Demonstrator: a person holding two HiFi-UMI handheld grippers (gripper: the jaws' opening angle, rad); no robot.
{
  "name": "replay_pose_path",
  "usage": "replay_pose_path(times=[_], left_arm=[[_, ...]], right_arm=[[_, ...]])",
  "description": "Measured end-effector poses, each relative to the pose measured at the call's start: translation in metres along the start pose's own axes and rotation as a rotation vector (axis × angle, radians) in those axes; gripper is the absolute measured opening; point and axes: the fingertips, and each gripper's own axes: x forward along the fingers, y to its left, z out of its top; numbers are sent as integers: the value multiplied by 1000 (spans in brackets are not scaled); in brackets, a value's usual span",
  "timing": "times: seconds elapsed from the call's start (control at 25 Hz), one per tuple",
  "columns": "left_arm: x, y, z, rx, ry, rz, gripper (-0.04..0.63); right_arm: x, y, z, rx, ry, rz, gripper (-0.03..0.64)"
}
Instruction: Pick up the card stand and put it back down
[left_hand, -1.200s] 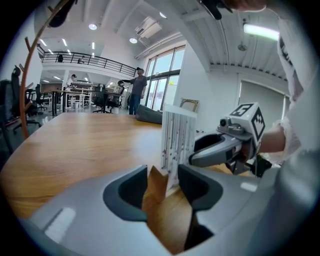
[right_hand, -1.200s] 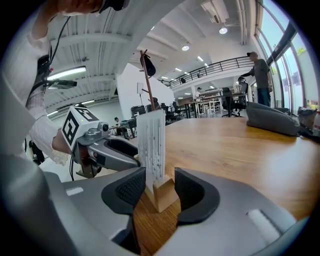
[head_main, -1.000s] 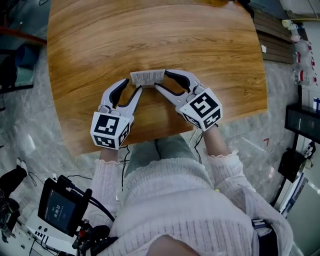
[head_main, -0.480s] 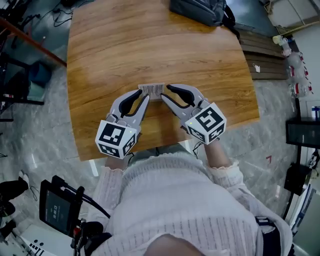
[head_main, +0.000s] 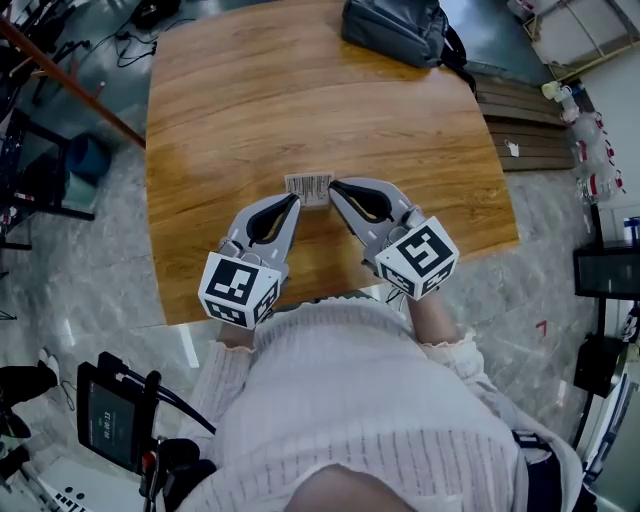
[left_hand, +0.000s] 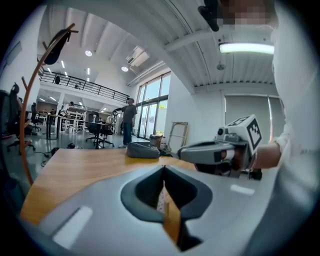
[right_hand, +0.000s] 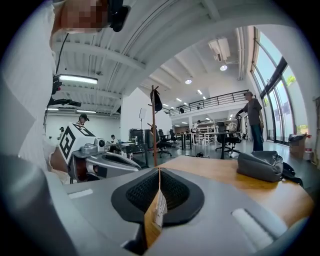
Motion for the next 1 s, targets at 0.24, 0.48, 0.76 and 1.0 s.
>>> replay_pose_path(times=[0.24,0.48,0.76,1.0], left_arm=[[10,1,-1,-32,-13,-18,9],[12,-9,-9,-61,17,-53,9],[13,-10,-7,-50,16,-55,9],[13,-6,-3,-34,14,-44,8]], right_arm=[[6,3,-6,24,10,35,0],[6,18,-19,-1,74,79,0],[2,18,-23,-6,95,82,0],[0,12,-20,-9,84,59,0]])
